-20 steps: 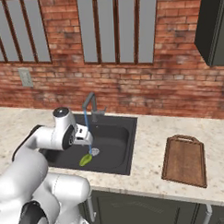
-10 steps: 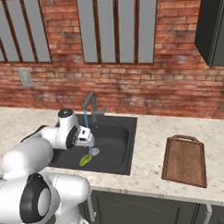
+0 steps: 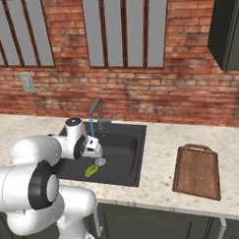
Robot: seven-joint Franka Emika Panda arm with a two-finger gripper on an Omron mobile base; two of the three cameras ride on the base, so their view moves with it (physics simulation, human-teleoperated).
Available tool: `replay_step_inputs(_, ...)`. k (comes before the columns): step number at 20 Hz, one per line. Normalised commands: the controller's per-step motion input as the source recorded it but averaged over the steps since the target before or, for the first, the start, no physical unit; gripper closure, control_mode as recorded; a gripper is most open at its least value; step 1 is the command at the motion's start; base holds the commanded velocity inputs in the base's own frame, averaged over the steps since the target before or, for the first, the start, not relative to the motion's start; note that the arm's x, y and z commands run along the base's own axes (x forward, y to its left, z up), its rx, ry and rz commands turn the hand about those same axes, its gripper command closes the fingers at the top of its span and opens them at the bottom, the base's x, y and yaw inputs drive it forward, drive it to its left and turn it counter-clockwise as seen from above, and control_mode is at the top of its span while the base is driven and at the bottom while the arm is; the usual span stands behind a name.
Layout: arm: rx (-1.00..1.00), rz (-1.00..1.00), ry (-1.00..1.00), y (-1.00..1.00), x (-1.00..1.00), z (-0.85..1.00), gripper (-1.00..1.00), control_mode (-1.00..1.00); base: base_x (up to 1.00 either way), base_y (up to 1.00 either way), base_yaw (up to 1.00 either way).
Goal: Pick the mango from the sink and place it on the cutting board to airdry. Then turn off the sink faucet.
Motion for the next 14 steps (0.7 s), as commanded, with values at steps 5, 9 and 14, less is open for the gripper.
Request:
replay_step_inputs(5, 0.0, 0.0, 0.0, 0.0, 0.1, -0.28, -1.0, -1.0, 0.0, 0.0, 0.0)
replay_step_inputs(9, 0.0, 0.0, 0.0, 0.0, 0.11, -0.28, -1.0, -1.0, 0.0, 0.0, 0.0)
replay_step_inputs(14, 0.0, 0.0, 0.0, 0.0, 0.06, -0.3, -1.0, -1.0, 0.0, 0.0, 0.0)
